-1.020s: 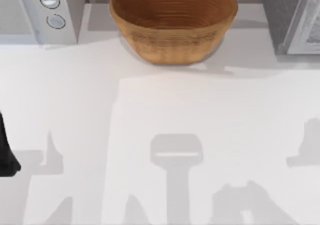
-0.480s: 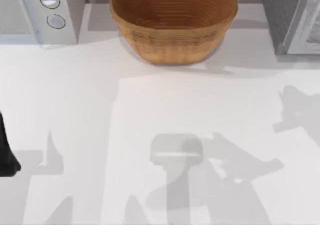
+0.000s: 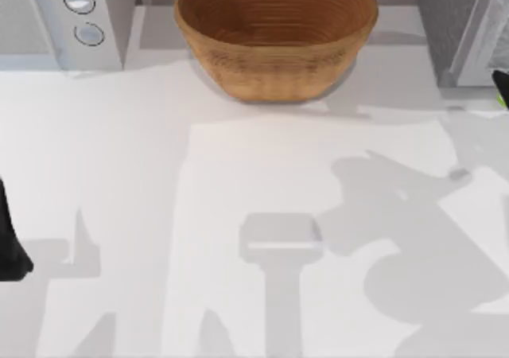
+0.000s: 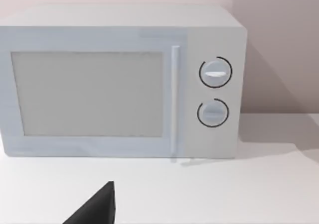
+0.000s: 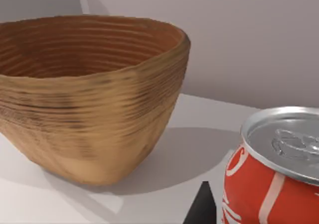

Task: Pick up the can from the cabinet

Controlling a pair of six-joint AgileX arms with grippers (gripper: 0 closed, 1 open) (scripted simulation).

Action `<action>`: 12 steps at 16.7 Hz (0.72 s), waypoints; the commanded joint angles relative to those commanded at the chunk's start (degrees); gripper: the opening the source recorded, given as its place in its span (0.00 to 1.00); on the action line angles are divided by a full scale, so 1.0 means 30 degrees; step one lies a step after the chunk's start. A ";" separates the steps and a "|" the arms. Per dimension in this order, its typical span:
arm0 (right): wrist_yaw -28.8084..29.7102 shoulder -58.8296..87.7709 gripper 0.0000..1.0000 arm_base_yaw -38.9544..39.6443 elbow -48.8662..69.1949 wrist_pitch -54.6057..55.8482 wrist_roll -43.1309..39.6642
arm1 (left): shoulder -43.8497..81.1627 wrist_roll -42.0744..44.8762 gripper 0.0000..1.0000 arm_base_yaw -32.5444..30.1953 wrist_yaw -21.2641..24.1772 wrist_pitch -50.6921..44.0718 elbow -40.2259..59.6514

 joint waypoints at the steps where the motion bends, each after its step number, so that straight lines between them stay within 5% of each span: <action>1: -0.0707 0.1312 0.00 -0.0311 0.0545 0.0914 -0.0013 | 0.0000 0.0000 1.00 0.0000 0.0000 0.0000 0.0000; 12: -0.6273 1.0006 0.00 -0.3323 0.4723 0.7334 -0.0348 | 0.0000 0.0000 1.00 0.0000 0.0000 0.0000 0.0000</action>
